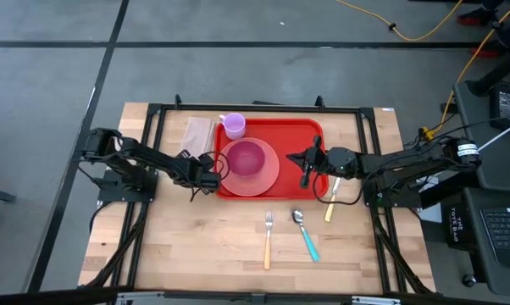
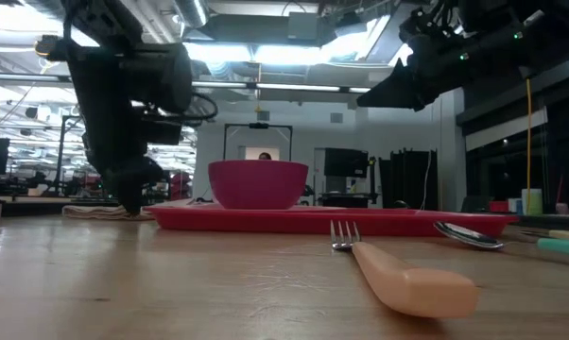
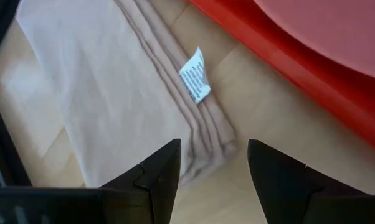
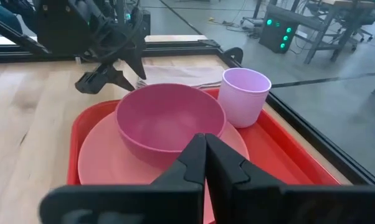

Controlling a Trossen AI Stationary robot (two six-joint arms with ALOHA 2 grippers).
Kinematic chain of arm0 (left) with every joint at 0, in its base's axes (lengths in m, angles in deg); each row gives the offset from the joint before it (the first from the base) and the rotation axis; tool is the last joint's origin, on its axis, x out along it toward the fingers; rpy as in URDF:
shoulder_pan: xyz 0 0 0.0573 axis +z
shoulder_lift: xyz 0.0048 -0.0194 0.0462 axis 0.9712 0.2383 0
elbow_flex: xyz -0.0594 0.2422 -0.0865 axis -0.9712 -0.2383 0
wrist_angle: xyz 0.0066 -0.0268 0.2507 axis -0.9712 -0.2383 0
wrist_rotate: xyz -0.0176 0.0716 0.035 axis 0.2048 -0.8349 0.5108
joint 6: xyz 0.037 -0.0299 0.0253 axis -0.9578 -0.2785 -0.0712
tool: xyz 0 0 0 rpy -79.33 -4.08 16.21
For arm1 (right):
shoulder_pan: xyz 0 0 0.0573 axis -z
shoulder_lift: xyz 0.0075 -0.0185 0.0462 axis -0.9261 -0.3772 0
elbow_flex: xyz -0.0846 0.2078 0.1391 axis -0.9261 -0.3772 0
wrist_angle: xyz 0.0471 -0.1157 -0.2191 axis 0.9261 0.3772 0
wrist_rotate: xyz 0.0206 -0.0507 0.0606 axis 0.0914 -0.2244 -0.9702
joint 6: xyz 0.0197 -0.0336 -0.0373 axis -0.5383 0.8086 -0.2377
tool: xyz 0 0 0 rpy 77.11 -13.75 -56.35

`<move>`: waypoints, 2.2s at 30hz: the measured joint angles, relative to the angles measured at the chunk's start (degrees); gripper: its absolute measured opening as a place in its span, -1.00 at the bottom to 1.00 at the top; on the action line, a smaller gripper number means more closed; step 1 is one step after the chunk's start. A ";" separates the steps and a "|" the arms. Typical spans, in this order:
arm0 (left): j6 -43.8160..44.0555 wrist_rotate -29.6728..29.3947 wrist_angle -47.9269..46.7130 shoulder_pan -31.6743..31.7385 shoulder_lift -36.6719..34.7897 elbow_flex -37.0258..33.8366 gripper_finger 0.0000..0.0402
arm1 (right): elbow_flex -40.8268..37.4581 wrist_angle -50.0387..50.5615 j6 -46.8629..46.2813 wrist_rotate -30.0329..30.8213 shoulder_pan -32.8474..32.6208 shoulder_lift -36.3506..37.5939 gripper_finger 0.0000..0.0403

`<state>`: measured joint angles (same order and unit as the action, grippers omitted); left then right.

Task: Set up tray
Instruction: Put the brown table napkin on the red tray to the right of the pink plate

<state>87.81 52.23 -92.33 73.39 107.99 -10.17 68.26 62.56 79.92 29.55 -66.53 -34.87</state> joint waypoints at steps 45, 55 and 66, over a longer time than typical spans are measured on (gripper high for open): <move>-5.15 -0.92 2.55 0.28 1.07 0.00 -0.10 | 0.00 0.04 -1.08 0.00 0.04 0.00 -0.96; -5.17 -1.55 2.54 0.31 1.04 0.00 -0.10 | 0.00 0.04 -1.15 0.00 0.04 0.00 -0.96; -2.78 -1.49 2.34 0.31 1.02 0.00 -0.10 | 0.00 0.15 -1.11 0.00 0.04 0.00 -0.96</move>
<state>85.03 50.74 -89.99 73.69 109.01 -10.17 68.26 62.72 78.81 29.55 -66.49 -34.87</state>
